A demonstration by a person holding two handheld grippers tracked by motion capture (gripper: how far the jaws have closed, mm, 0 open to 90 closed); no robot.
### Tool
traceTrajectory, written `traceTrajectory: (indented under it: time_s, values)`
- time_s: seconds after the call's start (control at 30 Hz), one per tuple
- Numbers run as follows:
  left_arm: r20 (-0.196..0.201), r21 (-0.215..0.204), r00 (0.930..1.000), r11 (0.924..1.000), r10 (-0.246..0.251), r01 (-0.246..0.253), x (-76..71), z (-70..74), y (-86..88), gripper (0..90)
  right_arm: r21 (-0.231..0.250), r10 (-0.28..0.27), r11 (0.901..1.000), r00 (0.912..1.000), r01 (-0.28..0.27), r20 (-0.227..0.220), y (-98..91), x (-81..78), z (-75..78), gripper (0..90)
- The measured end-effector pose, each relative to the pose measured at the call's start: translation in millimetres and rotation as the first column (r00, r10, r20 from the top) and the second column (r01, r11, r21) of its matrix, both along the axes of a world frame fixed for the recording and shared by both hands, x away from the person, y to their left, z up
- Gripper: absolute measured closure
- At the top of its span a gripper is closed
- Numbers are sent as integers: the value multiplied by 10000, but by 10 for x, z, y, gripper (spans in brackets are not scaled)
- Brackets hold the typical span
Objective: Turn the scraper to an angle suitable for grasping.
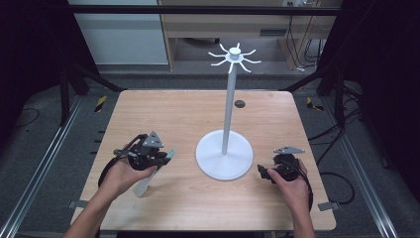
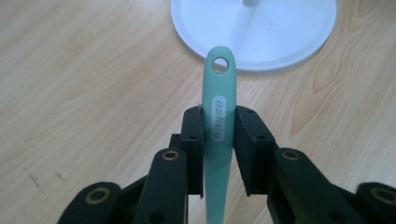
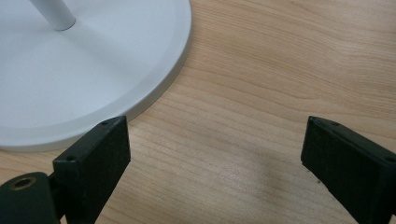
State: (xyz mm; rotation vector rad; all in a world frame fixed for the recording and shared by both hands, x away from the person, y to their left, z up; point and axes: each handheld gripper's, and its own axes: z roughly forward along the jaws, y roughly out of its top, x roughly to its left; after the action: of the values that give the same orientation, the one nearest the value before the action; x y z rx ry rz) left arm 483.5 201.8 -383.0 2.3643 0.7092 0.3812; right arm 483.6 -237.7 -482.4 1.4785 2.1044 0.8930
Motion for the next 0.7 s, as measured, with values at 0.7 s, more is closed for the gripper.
traceTrajectory:
  time_s: [0.7]
  values:
    - [1873, -2217, 9814, 9751, 421, 4, -142, 319, 33, 740, -23, 37, 10000, 10000, -38, -31, 0, 0, -4, 86]
